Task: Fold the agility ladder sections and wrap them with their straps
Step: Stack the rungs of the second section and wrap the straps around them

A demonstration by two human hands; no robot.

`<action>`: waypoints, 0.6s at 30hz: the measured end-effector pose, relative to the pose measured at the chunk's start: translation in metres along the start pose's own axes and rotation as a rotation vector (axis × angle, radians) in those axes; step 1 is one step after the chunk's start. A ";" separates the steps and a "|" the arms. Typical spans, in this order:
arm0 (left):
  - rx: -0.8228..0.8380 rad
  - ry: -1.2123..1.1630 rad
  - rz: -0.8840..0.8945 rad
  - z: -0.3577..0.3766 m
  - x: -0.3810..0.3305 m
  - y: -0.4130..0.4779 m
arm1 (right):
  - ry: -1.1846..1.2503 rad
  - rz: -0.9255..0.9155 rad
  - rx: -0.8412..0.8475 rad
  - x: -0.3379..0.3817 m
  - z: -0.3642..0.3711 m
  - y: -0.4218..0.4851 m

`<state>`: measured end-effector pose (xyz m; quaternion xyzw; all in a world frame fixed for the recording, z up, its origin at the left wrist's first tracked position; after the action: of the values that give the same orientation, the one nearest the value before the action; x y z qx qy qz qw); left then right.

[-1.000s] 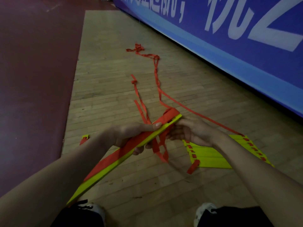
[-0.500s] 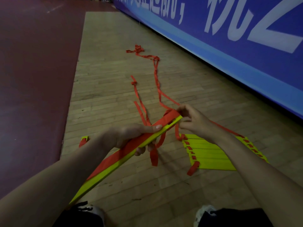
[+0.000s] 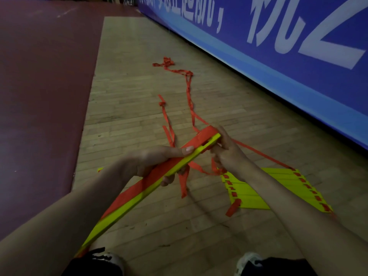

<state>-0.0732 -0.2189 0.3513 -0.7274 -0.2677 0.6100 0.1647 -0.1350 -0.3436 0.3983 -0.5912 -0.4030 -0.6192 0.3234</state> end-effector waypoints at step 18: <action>-0.148 0.025 0.014 -0.012 -0.011 -0.014 | -0.148 0.132 0.084 -0.013 0.005 -0.003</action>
<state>-0.0654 -0.2128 0.3708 -0.7469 -0.3051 0.5806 0.1095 -0.1340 -0.3384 0.3854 -0.6465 -0.4114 -0.5339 0.3574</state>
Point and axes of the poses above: each hand's wrist, its own y-axis towards the middle knuckle, its own z-axis out of the palm, x = y × z, the point moved 10 cm from there along y, towards the middle knuckle, and after that the axes turned 11 degrees about y, right-handed, at the moved point
